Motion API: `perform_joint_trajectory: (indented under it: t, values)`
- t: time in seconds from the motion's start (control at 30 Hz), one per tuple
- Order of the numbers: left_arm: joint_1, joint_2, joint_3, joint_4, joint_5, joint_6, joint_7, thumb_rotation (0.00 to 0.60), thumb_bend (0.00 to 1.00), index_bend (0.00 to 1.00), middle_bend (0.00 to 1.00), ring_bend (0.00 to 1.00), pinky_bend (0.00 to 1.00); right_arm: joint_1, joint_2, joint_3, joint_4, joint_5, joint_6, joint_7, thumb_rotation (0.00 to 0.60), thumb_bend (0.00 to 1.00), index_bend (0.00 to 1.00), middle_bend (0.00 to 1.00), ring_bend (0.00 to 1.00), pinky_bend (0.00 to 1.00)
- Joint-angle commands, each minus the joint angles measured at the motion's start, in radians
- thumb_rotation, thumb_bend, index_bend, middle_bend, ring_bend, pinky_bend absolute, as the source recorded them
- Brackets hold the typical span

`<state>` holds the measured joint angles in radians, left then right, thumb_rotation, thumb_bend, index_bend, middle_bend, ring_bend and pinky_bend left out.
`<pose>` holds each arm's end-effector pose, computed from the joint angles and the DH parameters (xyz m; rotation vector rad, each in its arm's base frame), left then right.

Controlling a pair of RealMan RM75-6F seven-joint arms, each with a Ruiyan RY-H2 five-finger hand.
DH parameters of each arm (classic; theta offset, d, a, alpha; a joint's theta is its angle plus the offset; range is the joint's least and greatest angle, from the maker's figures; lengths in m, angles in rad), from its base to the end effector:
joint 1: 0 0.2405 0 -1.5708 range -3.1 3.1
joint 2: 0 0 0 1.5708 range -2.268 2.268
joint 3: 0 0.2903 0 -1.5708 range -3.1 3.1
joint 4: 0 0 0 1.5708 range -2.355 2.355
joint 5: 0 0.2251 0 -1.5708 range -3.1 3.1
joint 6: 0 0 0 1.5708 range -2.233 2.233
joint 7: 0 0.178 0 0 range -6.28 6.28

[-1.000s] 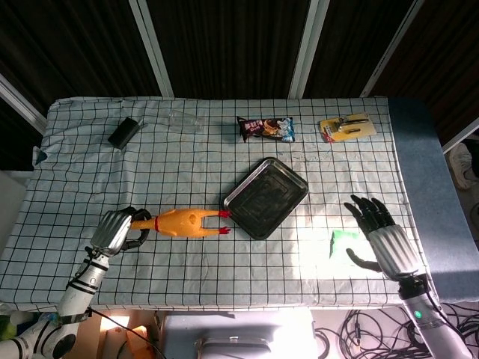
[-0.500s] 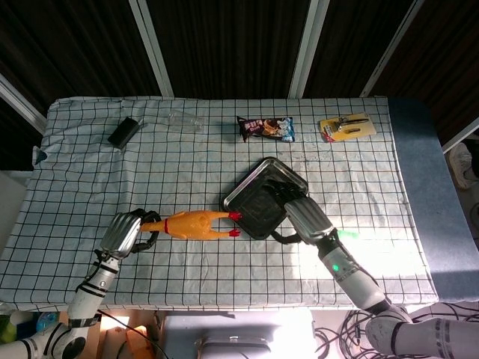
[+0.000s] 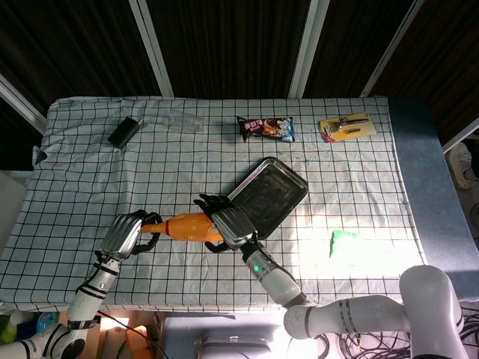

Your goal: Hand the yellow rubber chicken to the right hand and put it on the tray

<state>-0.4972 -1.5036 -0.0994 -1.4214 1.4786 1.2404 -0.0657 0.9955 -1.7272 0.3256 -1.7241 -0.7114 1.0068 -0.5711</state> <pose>-0.2275 0.3446 0.0051 -1.6829 -1.0104 -1.2368 0.0016 -0.3649 -0.0961 1.9654 -1.2219 1.1032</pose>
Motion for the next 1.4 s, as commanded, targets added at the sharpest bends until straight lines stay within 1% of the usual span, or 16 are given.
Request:
perform_joint_trajectory:
  t: [0.03, 0.1, 0.17, 0.23, 0.3, 0.37, 0.4, 0.53, 0.7, 0.77, 0.8, 0.9, 0.93, 0.97, 1.0, 1.4]
  values:
    - [-0.001, -0.003, 0.002, 0.001, 0.003, -0.001, 0.003, 0.600, 0.86, 0.60, 0.72, 0.47, 0.74, 0.018, -0.048, 0.008, 0.049, -0.021, 0.025, 0.019, 0.600, 0.22, 0.01, 0.00, 0.00, 0.00]
    - [-0.002, -0.005, 0.001, 0.001, 0.005, 0.000, 0.006, 0.600, 0.86, 0.61, 0.72, 0.47, 0.74, 0.019, -0.074, 0.011, 0.074, -0.050, 0.039, 0.043, 0.600, 0.22, 0.06, 0.04, 0.00, 0.03]
    - [-0.003, -0.006, 0.000, 0.001, 0.004, -0.001, 0.004, 0.600, 0.86, 0.61, 0.72, 0.47, 0.74, 0.016, -0.099, 0.010, 0.095, -0.088, 0.064, 0.061, 0.600, 0.22, 0.23, 0.16, 0.08, 0.15]
    - [-0.004, -0.007, 0.001, 0.003, 0.004, -0.003, 0.002, 0.600, 0.86, 0.61, 0.72, 0.47, 0.74, 0.014, -0.119, 0.004, 0.112, -0.109, 0.090, 0.059, 0.600, 0.23, 0.53, 0.37, 0.32, 0.42]
    - [-0.004, -0.007, 0.002, 0.004, 0.004, -0.005, 0.001, 0.600, 0.86, 0.61, 0.72, 0.47, 0.74, 0.014, -0.132, -0.003, 0.122, -0.120, 0.108, 0.047, 0.600, 0.26, 0.69, 0.50, 0.48, 0.59]
    - [-0.004, -0.008, 0.004, 0.004, 0.006, -0.007, 0.001, 0.600, 0.86, 0.60, 0.72, 0.47, 0.74, 0.012, -0.147, -0.008, 0.135, -0.143, 0.133, 0.038, 0.600, 0.36, 0.89, 0.67, 0.68, 0.80]
    - [-0.004, -0.008, 0.005, 0.004, 0.006, -0.007, 0.002, 0.600, 0.86, 0.61, 0.72, 0.47, 0.74, 0.010, -0.154, -0.011, 0.140, -0.153, 0.143, 0.036, 0.600, 0.40, 0.94, 0.73, 0.74, 0.85]
    - [-0.002, -0.005, 0.004, -0.001, 0.009, -0.002, 0.004, 0.600, 0.87, 0.60, 0.72, 0.47, 0.74, 0.004, -0.164, -0.033, 0.164, -0.213, 0.168, 0.020, 0.600, 0.50, 1.00, 0.85, 0.87, 0.96]
    - [-0.002, -0.003, 0.004, -0.001, 0.007, -0.004, 0.003, 0.600, 0.87, 0.60, 0.72, 0.47, 0.74, -0.009, -0.158, -0.032, 0.164, -0.215, 0.170, 0.007, 0.600, 0.51, 1.00, 0.86, 0.88, 0.97]
    - [-0.003, -0.004, 0.005, 0.000, 0.006, -0.007, 0.003, 0.600, 0.87, 0.61, 0.72, 0.47, 0.74, -0.019, -0.141, -0.035, 0.137, -0.187, 0.138, 0.015, 0.600, 0.47, 0.92, 0.82, 0.78, 0.86]
    - [-0.003, -0.004, 0.005, 0.000, 0.006, -0.007, 0.004, 0.600, 0.87, 0.61, 0.72, 0.47, 0.74, -0.021, -0.124, -0.037, 0.120, -0.172, 0.112, 0.020, 0.600, 0.43, 0.76, 0.72, 0.64, 0.71]
    - [-0.004, -0.004, 0.004, 0.001, 0.005, -0.009, 0.006, 0.600, 0.87, 0.61, 0.72, 0.47, 0.74, -0.019, -0.069, -0.035, 0.080, -0.131, 0.037, 0.028, 0.600, 0.29, 0.11, 0.20, 0.13, 0.17]
    - [-0.004, -0.004, 0.004, 0.001, 0.004, -0.010, 0.006, 0.600, 0.87, 0.61, 0.72, 0.47, 0.74, -0.018, -0.055, -0.032, 0.071, -0.124, 0.021, 0.033, 0.600, 0.26, 0.04, 0.11, 0.06, 0.10]
    - [-0.004, -0.004, 0.004, 0.002, 0.003, -0.011, 0.007, 0.600, 0.87, 0.61, 0.72, 0.47, 0.74, -0.018, -0.041, -0.026, 0.061, -0.119, 0.008, 0.042, 0.600, 0.23, 0.00, 0.02, 0.00, 0.02]
    - [-0.004, -0.004, 0.004, 0.003, 0.002, -0.012, 0.009, 0.600, 0.87, 0.61, 0.72, 0.47, 0.74, -0.019, -0.033, -0.023, 0.055, -0.119, 0.005, 0.049, 0.600, 0.21, 0.00, 0.00, 0.00, 0.00]
    - [-0.006, -0.002, 0.006, -0.003, 0.002, -0.018, 0.016, 0.600, 0.87, 0.60, 0.72, 0.47, 0.74, -0.018, -0.016, -0.031, 0.048, -0.143, 0.004, 0.077, 0.600, 0.17, 0.00, 0.00, 0.00, 0.00]
